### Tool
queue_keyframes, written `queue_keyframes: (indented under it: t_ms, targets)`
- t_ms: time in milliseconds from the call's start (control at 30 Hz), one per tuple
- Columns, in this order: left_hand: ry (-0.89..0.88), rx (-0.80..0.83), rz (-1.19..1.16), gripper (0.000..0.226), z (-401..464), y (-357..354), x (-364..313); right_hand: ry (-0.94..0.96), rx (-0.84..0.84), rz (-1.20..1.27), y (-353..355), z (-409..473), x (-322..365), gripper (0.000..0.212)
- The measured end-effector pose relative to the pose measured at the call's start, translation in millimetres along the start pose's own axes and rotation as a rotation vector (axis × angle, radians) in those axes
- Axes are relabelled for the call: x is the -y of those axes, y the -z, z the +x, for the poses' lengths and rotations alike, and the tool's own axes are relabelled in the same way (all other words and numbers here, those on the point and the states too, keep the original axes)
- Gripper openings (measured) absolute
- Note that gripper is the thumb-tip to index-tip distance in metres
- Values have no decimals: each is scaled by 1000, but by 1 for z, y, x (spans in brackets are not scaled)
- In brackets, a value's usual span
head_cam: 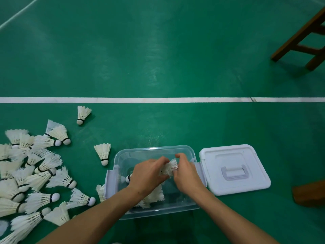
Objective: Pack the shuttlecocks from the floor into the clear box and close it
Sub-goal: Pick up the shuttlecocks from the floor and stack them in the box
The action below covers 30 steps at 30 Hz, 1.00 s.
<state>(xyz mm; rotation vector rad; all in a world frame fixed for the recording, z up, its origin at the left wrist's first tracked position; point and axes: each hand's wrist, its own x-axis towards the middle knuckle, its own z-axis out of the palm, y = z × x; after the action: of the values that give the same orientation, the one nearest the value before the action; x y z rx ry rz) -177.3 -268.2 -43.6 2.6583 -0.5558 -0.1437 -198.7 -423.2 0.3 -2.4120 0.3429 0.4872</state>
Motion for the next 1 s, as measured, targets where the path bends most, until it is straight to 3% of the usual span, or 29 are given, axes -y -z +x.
queue_keyframes:
  t_ms: [100, 267, 600, 700, 833, 1000]
  targets:
    - [-12, 19, 50, 48, 6, -4, -1, 9, 20, -32, 17, -13, 5, 68]
    - [-13, 63, 78, 57, 15, -10, -2, 47, -134, 192, 51, -28, -5, 48]
    - [-13, 3, -6, 69, 10, -7, -4, 40, -184, 259, 56, -18, -19, 46]
    - [55, -111, -164, 70, 1, 13, -8, 78, -191, 234, 60, -20, -17, 43]
    - [204, -242, -586, 67, -17, 54, -10, 152, -166, 172, 66, -22, -3, 41]
    - [257, -393, -705, 61, -39, 97, 12, 324, -86, 97, 62, -18, 42, 37]
